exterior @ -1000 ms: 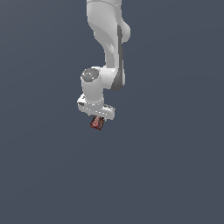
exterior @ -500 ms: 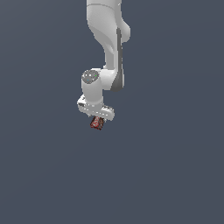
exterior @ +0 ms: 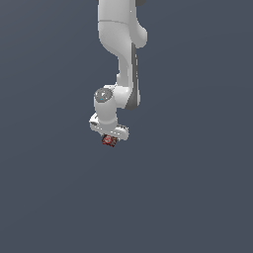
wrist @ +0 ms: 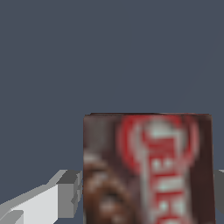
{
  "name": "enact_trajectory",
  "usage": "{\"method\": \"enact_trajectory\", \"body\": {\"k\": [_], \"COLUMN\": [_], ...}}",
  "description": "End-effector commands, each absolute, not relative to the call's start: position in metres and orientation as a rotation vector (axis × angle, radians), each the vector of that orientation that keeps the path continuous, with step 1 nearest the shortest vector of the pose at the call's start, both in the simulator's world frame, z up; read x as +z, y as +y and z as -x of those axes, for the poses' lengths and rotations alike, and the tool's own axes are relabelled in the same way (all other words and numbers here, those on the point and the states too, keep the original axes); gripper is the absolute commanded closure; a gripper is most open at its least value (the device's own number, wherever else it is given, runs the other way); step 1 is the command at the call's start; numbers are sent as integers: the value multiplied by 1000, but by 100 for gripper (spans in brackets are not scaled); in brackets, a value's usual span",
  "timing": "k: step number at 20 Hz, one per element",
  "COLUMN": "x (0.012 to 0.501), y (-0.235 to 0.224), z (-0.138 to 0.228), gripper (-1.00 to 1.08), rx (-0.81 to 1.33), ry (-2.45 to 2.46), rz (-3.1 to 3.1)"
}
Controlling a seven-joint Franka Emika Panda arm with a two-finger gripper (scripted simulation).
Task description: Pick up the object and move it to a goal position.
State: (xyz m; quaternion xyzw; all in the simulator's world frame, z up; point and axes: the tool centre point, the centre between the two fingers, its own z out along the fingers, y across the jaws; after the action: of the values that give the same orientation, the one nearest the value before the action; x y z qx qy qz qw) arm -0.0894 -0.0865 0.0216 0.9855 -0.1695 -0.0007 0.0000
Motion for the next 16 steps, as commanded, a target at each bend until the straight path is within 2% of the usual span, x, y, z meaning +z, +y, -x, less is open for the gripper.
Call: {"method": "enact_trajectory", "body": {"k": [1,3,4,16], "x": [17,16,16,18], "y": [-86,-86,-86,-86], "z": [89,89,89,88], "gripper": [-92,-92,108,108], "rx": [0,0,0,1], "ry": [-533,-533,-533,-532], "rz": [-3096,-3096,-3096,-3097]}}
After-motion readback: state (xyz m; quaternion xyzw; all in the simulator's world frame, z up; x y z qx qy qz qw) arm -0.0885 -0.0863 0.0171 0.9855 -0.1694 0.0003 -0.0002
